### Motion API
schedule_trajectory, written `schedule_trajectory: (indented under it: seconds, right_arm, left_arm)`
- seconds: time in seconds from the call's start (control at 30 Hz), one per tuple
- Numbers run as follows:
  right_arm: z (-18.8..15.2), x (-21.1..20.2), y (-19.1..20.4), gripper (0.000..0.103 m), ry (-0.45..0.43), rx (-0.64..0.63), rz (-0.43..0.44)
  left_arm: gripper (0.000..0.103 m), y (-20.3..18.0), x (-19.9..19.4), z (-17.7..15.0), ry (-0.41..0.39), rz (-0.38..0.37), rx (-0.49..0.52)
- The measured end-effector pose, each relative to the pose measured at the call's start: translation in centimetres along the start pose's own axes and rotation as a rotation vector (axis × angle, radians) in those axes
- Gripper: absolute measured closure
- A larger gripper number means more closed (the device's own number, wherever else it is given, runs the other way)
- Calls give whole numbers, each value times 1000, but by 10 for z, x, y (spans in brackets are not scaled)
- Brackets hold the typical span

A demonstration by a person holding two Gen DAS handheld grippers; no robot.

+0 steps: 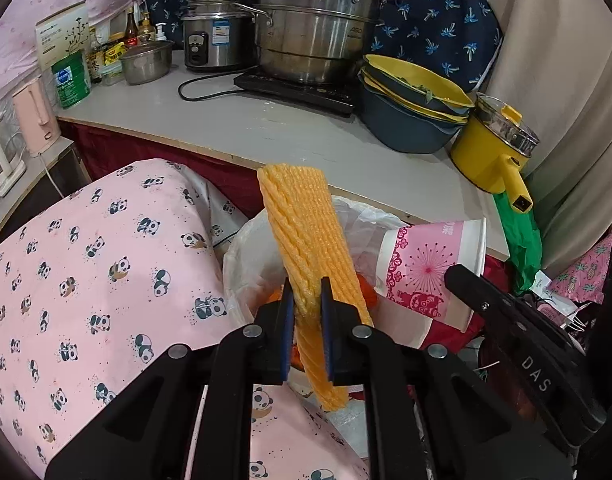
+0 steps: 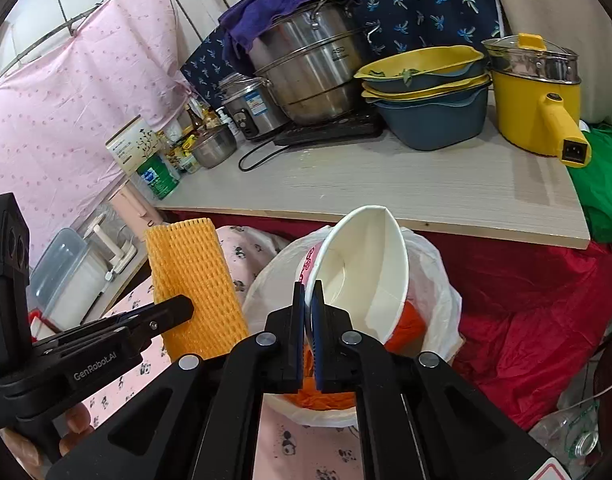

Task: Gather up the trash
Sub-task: 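Carry the sponge and pink cup over the trash bin with both tools, then open both tools to drop the sponge and cup into the bin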

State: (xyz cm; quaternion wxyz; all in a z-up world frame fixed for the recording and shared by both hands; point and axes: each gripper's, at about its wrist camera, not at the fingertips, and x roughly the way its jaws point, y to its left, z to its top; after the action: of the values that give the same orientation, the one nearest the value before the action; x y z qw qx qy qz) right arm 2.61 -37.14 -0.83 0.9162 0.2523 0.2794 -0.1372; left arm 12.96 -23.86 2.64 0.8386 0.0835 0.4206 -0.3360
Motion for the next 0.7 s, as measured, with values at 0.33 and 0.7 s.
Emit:
schedule_trajectory:
  seconds: [0.33,0.7]
  right_arm:
    - [1,6,-17,99,6,25,-19]
    - [4,29,-5,99,39,3,-2]
  left_arm:
    - [53,-14,22,7,0,14,33]
    - [48,7,17,12,-49,72,3]
